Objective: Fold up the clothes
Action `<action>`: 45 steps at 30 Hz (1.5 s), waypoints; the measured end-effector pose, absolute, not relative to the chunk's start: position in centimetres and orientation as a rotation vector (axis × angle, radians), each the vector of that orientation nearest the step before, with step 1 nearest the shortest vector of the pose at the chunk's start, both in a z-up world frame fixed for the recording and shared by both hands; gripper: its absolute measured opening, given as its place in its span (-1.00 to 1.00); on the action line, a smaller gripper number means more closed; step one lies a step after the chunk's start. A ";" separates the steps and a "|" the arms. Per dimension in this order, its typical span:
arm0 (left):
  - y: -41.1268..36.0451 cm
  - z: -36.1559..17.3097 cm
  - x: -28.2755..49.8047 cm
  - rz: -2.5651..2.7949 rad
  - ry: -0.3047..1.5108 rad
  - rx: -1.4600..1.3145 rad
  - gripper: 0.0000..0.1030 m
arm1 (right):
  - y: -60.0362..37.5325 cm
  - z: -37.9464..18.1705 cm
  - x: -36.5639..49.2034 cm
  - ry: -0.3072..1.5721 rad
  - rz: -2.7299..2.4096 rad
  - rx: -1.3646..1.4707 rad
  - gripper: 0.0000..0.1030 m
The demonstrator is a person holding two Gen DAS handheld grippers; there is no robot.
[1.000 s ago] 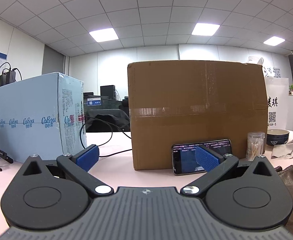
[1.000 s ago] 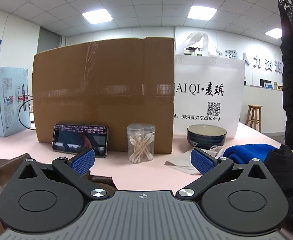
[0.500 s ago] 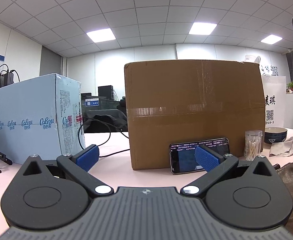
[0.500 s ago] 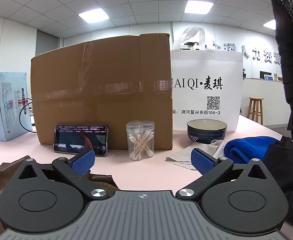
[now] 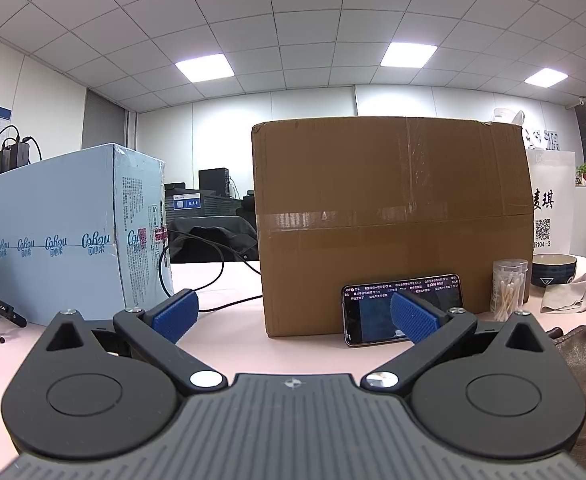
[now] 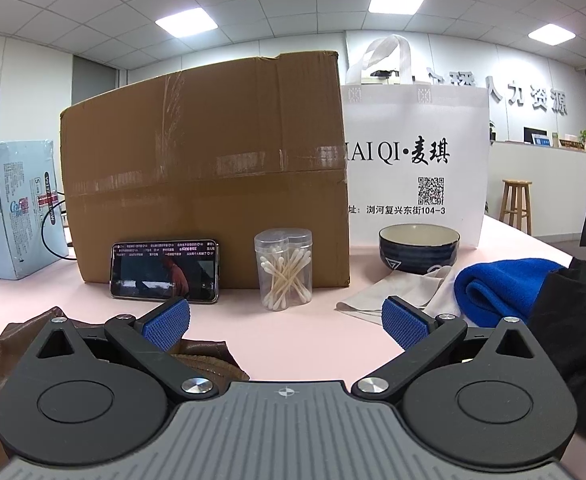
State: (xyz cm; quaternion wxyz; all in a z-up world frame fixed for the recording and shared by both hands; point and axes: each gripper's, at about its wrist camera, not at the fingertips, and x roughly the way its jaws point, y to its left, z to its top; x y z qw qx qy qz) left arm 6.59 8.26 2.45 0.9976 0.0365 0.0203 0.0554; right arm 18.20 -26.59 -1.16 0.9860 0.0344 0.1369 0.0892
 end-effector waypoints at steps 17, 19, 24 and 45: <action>8.2 2.5 6.6 0.114 0.044 0.074 1.00 | -26.8 -1.3 18.6 0.294 0.179 0.081 1.00; 8.2 2.5 6.6 0.115 0.045 0.073 1.00 | -26.9 -1.3 18.6 0.295 0.179 0.081 1.00; 8.3 2.5 6.7 0.114 0.046 0.073 1.00 | -26.9 -1.3 18.6 0.294 0.180 0.080 1.00; 8.2 2.4 6.9 0.113 0.045 0.075 1.00 | -26.9 -1.3 18.6 0.296 0.181 0.080 1.00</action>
